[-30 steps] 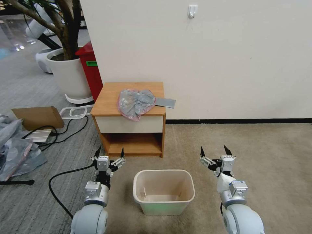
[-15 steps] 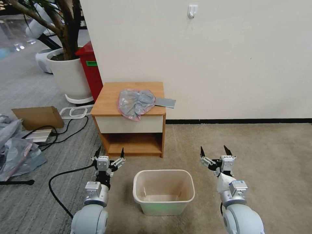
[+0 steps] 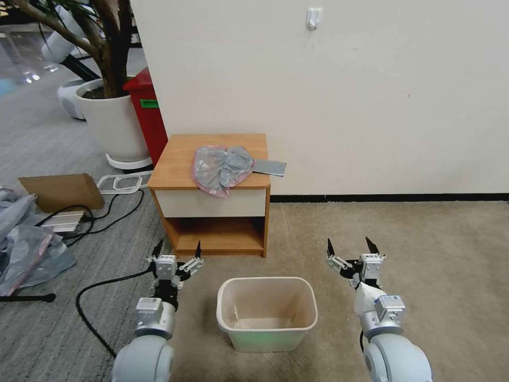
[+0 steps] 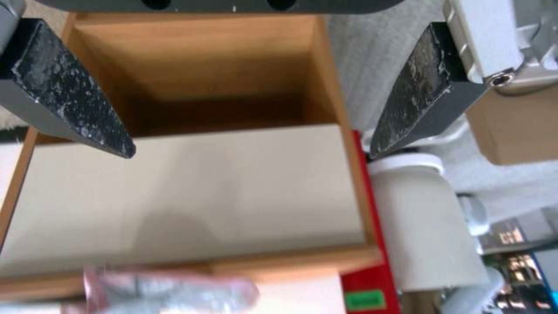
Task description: Pick up the garbage bag from the table and place it over the trash can.
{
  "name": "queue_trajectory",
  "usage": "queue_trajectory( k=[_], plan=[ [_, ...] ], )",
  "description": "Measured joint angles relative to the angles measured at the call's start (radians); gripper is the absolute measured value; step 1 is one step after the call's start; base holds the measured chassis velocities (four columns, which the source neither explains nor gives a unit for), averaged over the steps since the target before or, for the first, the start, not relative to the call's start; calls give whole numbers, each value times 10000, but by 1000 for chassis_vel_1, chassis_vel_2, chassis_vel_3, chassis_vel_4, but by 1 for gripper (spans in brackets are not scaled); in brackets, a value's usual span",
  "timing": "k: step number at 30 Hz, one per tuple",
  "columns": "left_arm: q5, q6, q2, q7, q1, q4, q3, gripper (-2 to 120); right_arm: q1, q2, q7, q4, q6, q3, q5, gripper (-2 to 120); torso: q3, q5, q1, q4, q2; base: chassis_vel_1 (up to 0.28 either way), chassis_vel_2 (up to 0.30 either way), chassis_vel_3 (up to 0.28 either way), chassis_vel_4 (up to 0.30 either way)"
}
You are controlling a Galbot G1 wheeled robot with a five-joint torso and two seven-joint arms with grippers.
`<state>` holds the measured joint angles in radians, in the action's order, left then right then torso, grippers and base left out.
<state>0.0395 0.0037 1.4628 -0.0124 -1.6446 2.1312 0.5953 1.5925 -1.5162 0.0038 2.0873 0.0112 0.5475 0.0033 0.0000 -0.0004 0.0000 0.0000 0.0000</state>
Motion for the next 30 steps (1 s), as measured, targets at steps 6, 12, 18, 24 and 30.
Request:
queue_trajectory(
  k=[6,12,18,24,30],
  plan=[
    [389,52,-326,-128,-918,1202,402,100,944,-371,117,1890,275,-91,96,100,0,-9,0,-2,0,0,0,0,0],
    [686,80,-550,-244,-1544,2016,708,100,1446,-557,169,2916,401,-146,143,100,-1,3,0,-1,2,0,0,0,0],
    [1284,227,-981,-449,-2570,3271,1183,100,2373,-735,469,4095,832,-335,863,100,-2,-3,0,-2,2,0,0,0,0],
    [1854,380,-1386,-671,-3509,3810,1652,100,2258,-68,635,3892,995,-154,1563,100,-1,6,0,1,2,0,0,0,0],
    [2199,599,-1585,-987,-3671,3798,1876,100,1689,173,679,3387,1060,-269,1699,100,0,4,0,-1,2,0,0,0,0]
  ],
)
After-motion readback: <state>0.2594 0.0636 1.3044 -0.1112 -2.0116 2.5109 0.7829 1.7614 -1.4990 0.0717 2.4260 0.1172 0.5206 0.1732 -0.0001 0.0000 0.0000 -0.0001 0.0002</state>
